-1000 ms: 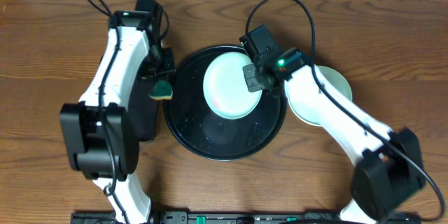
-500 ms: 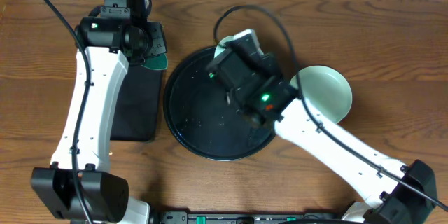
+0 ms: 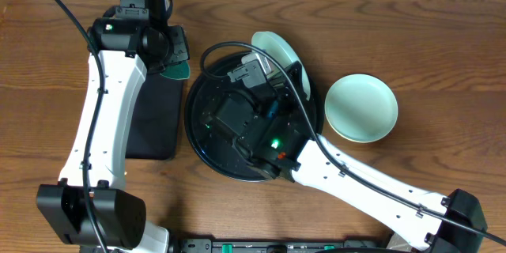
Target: Clean dirty plates on tray and stack at the side
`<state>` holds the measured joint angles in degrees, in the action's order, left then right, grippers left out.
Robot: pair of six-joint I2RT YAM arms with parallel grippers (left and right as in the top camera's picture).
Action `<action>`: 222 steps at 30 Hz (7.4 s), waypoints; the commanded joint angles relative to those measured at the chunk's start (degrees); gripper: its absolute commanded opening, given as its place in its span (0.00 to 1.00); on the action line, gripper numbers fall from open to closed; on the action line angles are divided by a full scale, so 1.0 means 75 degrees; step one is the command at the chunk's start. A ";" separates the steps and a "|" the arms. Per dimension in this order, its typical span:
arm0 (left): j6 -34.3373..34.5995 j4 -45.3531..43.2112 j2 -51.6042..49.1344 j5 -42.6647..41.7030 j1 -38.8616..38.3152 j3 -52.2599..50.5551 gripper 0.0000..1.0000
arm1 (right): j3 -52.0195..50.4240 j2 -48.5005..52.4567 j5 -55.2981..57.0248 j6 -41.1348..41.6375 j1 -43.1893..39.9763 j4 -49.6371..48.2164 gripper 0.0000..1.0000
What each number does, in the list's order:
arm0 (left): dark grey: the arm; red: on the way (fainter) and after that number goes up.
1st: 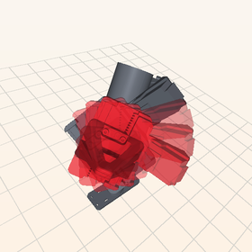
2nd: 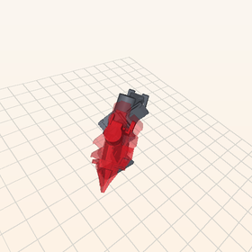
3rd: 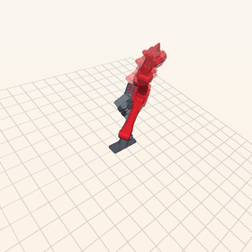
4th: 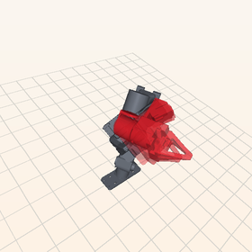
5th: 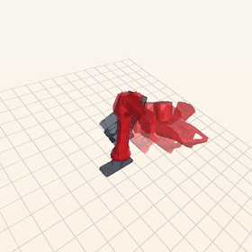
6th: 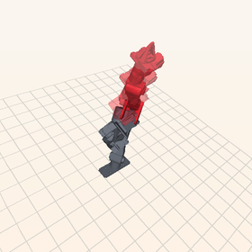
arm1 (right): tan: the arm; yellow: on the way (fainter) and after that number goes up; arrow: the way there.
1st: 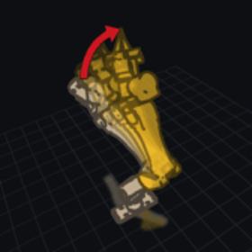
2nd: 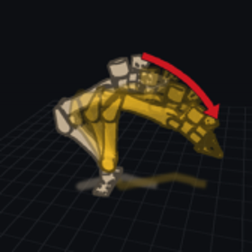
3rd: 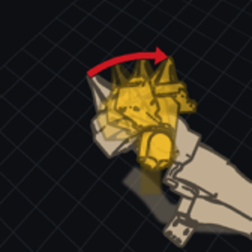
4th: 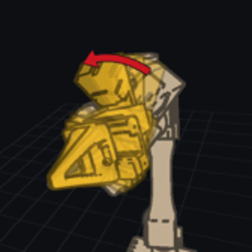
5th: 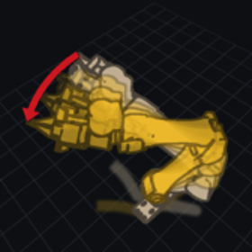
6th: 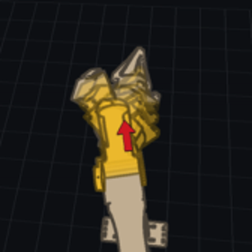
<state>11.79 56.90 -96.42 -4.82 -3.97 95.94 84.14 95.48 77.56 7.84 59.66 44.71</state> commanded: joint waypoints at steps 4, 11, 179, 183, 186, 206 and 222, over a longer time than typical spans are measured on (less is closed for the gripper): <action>-0.0099 0.0041 -0.0003 -0.0073 0.0006 0.0082 0.07 | 0.0012 -0.0187 0.0883 -0.0029 0.0154 -0.0023 0.01; -0.0099 0.0117 -0.0003 -0.0073 0.0006 0.0082 0.07 | 0.0009 -0.0187 -0.0291 -0.0023 0.0093 0.0058 0.01; -0.0592 0.0099 0.0484 0.0845 0.1547 -0.0947 0.75 | -1.1173 -1.2278 -1.0663 -0.0341 -0.7495 -0.6149 0.99; -0.0592 0.0099 0.0484 0.0845 0.1547 -0.0947 0.75 | -1.1176 -1.2718 -1.0666 -0.0335 -0.7495 -0.5965 0.99; -0.0592 0.0099 0.0484 0.0845 0.1547 -0.0947 0.75 | -1.1176 -1.2695 -1.0666 -0.0286 -0.7452 -0.6015 0.99; -0.0592 0.0102 0.0484 0.0848 0.1547 -0.0956 0.75 | -1.1176 -1.2651 -1.0660 -0.0289 -0.7449 -0.5415 0.99; -0.0391 -0.0219 0.3864 0.1131 0.1346 -0.1982 0.75 | -1.1176 -1.2651 -1.0663 -0.0289 -0.7449 -0.5415 0.99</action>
<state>7.70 56.42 -75.70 2.20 6.17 84.42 0.38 0.75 -2.11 5.58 3.29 3.86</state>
